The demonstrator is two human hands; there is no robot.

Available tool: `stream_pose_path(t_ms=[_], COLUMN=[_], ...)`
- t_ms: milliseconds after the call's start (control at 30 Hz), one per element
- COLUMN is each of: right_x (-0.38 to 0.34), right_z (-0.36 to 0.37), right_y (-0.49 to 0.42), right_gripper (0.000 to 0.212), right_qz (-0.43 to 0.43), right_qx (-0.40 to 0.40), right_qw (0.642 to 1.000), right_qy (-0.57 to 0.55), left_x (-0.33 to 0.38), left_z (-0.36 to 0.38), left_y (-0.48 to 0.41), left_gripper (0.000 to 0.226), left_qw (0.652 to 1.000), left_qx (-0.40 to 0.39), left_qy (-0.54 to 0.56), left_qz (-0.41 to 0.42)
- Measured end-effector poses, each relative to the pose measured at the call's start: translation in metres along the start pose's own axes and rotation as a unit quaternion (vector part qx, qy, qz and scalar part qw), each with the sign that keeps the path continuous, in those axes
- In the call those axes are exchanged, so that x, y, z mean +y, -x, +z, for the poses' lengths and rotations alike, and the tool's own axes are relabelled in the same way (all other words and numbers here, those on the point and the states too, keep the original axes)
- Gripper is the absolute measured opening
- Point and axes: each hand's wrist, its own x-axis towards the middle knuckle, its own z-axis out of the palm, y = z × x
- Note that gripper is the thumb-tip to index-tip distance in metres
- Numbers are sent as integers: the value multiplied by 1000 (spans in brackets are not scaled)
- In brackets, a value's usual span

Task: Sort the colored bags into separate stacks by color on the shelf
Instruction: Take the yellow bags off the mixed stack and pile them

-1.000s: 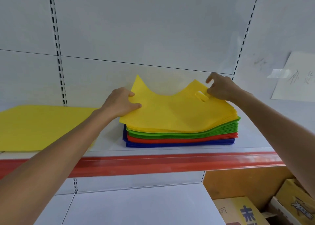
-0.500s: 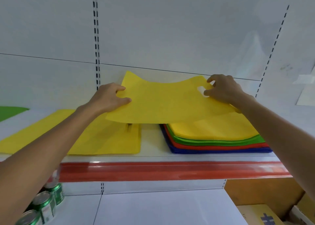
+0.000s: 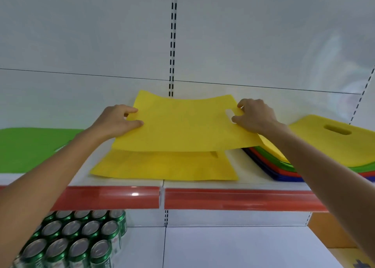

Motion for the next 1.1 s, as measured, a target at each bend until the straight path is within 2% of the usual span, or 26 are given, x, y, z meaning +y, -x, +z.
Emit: stream_pose_path(t_ms=[400,700,933,1100], right_x=[-43,-39,-39,-37], right_z=[47,71,79,84], right_y=[38,52,52,52], right_gripper=[40,35,30,28], right_qz=[17,43,43,35], right_qx=[-72,-131,-119,-114], right_qw=[997,990,992,993], right_qy=[15,6,8,16], left_x=[-64,-74,-74,-75], left_z=[8,16,20,21], left_y=[27,35,32,33], left_gripper=[56,62,62,53], left_qw=[995,993,992,991], left_qx=[-59,-84,-78,-82], left_qy=[-34,-54,-70,-72], left_qz=[-74,-69,-75,-79])
